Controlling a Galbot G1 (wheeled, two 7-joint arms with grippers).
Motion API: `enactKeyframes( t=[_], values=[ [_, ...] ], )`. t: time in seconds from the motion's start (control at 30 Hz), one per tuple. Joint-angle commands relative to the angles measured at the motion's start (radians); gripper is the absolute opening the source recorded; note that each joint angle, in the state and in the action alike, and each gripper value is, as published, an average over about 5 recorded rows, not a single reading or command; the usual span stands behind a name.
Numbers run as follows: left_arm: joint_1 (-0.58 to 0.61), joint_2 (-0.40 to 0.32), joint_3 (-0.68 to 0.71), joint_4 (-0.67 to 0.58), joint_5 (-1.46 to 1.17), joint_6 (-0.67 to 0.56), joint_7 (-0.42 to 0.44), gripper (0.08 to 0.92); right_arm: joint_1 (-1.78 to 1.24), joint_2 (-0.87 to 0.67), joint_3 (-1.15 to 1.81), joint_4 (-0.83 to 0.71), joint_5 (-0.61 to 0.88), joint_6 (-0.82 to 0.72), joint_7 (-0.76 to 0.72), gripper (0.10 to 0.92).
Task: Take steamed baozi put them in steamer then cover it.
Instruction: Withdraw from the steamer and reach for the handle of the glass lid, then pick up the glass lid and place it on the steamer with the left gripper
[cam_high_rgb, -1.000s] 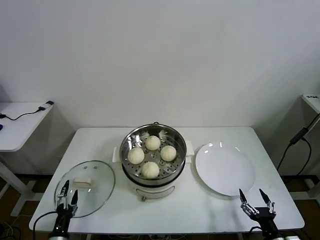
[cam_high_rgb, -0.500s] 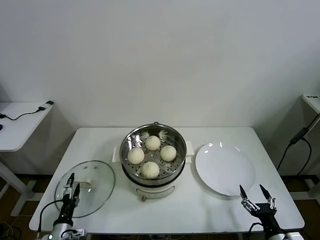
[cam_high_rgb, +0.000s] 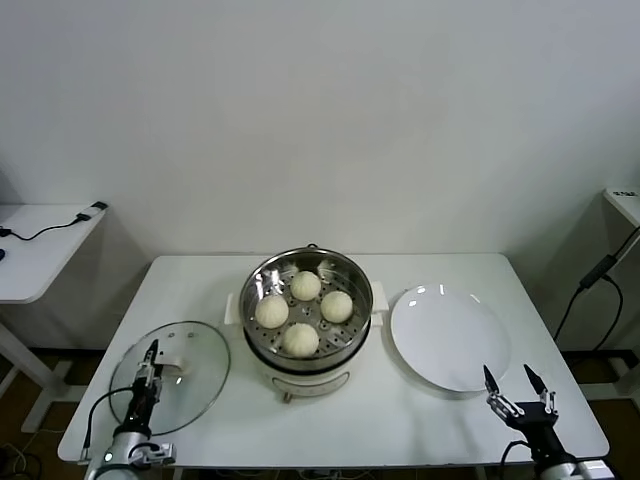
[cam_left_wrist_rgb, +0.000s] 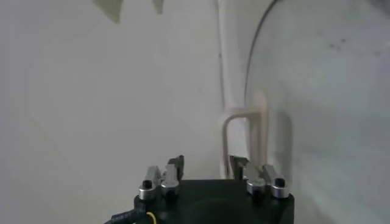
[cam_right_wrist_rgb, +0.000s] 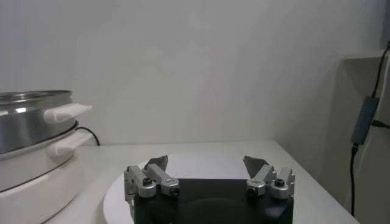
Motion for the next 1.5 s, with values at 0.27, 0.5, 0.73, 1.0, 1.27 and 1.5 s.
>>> enactKeyframes(
  t=[0.27,0.5,0.73,1.0,1.27,1.5],
  values=[
    [-0.017,0.005,-0.005,0.063,0.057,-0.032,-0.012,0.303,-0.007,0.005,0.004,0.007,-0.002,0.004,-0.005,0.823],
    [-0.003,0.003,-0.009,0.037,0.049,-0.033,-0.016,0.147,-0.008,-0.003,0.001,0.006,-0.007,-0.009,-0.017,0.823],
    [0.066,0.024,-0.021,-0.167,-0.101,0.009,0.077,0.144,-0.008,-0.012,0.001,0.008,-0.024,-0.027,-0.017,0.823],
    [0.160,0.156,-0.060,-0.566,-0.343,0.190,0.398,0.144,-0.001,-0.010,0.004,0.021,-0.083,-0.067,-0.001,0.823],
    [0.130,0.287,0.012,-0.831,-0.504,0.580,0.545,0.144,0.023,-0.001,-0.010,0.030,-0.145,-0.093,0.007,0.823],
    [-0.019,0.306,0.306,-0.829,-0.378,0.750,0.566,0.144,0.063,0.047,-0.044,0.036,-0.222,-0.120,0.012,0.823]
  ],
)
